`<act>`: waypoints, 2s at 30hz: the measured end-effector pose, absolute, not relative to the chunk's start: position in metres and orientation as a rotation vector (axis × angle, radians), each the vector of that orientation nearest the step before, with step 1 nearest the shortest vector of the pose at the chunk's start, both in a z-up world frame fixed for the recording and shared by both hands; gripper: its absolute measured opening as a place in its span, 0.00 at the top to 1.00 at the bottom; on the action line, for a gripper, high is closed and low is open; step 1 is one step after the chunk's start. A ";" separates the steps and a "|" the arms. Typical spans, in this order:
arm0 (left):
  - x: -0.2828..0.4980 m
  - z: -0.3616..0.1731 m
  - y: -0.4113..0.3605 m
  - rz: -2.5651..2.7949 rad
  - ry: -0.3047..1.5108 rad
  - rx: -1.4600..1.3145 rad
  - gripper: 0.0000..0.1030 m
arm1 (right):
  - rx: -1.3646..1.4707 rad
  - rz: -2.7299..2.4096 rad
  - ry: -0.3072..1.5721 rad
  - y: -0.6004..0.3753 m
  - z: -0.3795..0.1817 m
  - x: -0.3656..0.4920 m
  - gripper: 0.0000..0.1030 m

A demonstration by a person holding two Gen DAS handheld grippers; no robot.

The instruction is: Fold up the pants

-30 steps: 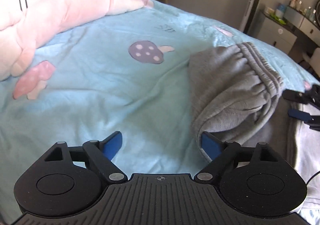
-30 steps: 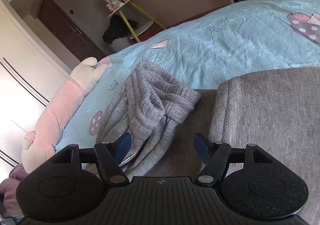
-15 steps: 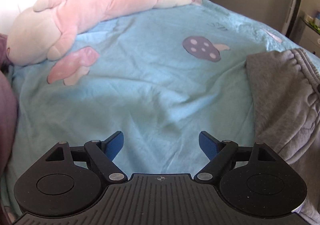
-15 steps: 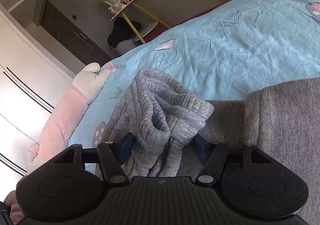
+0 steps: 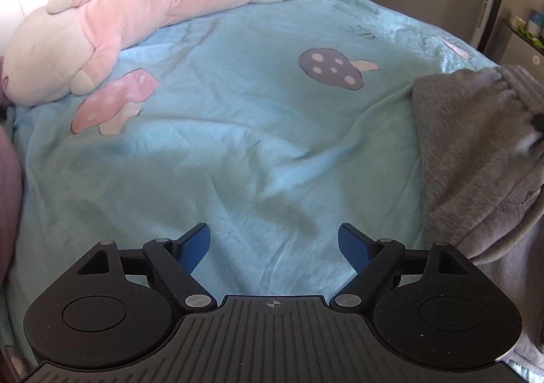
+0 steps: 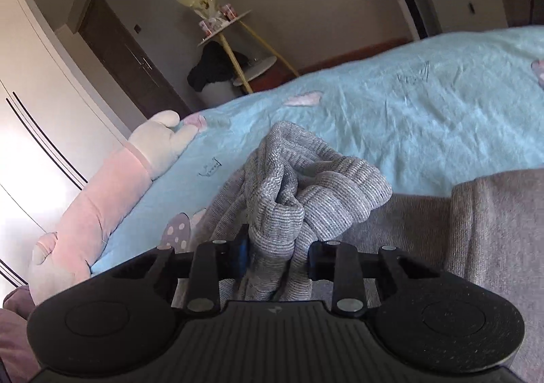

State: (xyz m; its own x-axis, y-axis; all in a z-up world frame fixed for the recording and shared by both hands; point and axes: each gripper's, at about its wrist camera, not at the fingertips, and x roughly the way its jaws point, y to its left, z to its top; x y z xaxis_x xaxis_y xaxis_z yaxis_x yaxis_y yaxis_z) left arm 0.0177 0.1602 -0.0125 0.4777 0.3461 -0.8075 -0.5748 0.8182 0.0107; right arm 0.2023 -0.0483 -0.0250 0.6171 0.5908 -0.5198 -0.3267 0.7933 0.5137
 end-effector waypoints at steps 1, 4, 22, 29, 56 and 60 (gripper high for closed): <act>0.017 -0.011 0.158 0.564 0.913 -0.277 0.15 | 0.389 0.538 0.695 -0.051 -0.016 0.193 0.72; 0.014 -0.005 0.150 0.523 0.900 -0.288 0.15 | 0.370 0.498 0.599 -0.066 0.009 0.165 0.72; 0.030 -0.011 -0.023 -0.022 0.950 -0.047 0.08 | 0.690 0.051 0.732 -0.278 -0.057 0.065 0.55; 0.037 -0.021 -0.023 0.022 0.922 -0.110 0.08 | 0.843 0.112 0.691 -0.290 -0.071 0.071 0.41; 0.025 -0.015 -0.025 0.049 0.883 -0.132 0.08 | 0.734 0.241 0.795 -0.300 -0.036 0.075 0.69; 0.029 -0.018 -0.027 0.056 0.902 -0.124 0.07 | 0.770 0.238 0.876 -0.296 -0.052 0.080 0.66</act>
State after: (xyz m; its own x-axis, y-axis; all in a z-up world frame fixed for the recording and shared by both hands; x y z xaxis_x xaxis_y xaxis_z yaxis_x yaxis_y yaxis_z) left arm 0.0293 -0.0267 -0.0177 0.6193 -0.0033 -0.7851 -0.1007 0.9914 -0.0836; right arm 0.0797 -0.2956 -0.0520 0.6343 0.4849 -0.6021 0.1134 0.7120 0.6929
